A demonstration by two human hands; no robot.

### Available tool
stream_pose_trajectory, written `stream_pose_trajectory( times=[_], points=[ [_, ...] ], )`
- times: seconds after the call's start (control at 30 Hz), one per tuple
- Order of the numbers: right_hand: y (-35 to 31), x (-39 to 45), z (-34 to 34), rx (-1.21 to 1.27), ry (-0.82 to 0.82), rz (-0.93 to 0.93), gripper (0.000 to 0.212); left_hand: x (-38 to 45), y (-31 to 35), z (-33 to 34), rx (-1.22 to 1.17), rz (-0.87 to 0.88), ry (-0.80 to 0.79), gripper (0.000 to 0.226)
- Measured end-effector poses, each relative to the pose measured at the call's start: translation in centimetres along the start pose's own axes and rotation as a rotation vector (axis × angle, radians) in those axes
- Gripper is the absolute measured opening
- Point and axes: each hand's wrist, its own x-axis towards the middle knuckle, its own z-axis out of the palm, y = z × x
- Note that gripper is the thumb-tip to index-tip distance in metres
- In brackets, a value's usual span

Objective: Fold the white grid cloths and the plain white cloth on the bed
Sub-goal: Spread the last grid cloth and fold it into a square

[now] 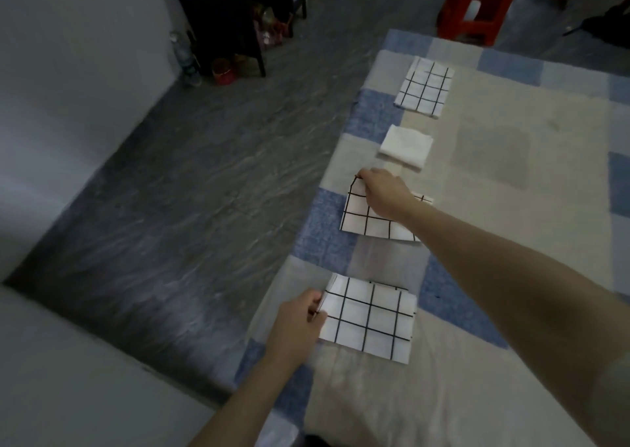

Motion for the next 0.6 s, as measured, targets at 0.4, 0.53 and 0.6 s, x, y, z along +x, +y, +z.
stream_pose_trajectory(
  times=[0.4, 0.53, 0.6],
  points=[
    [-0.4, 0.2, 1.0, 0.216, 0.128, 0.12, 0.032, 0.4, -0.7, -0.7, 0.04, 0.113, -0.031, 0.026],
    [-0.6, -0.9, 2.0, -0.034, 0.342, 0.209, 0.047, 0.1, -1.3, -0.3, 0.102, 0.165, -0.008, 0.052],
    [-1.3, -2.7, 2.4, -0.02, 0.495, 0.111, 0.053, -0.3, -1.7, 0.1, 0.266, 0.26, 0.078, 0.064]
  ],
)
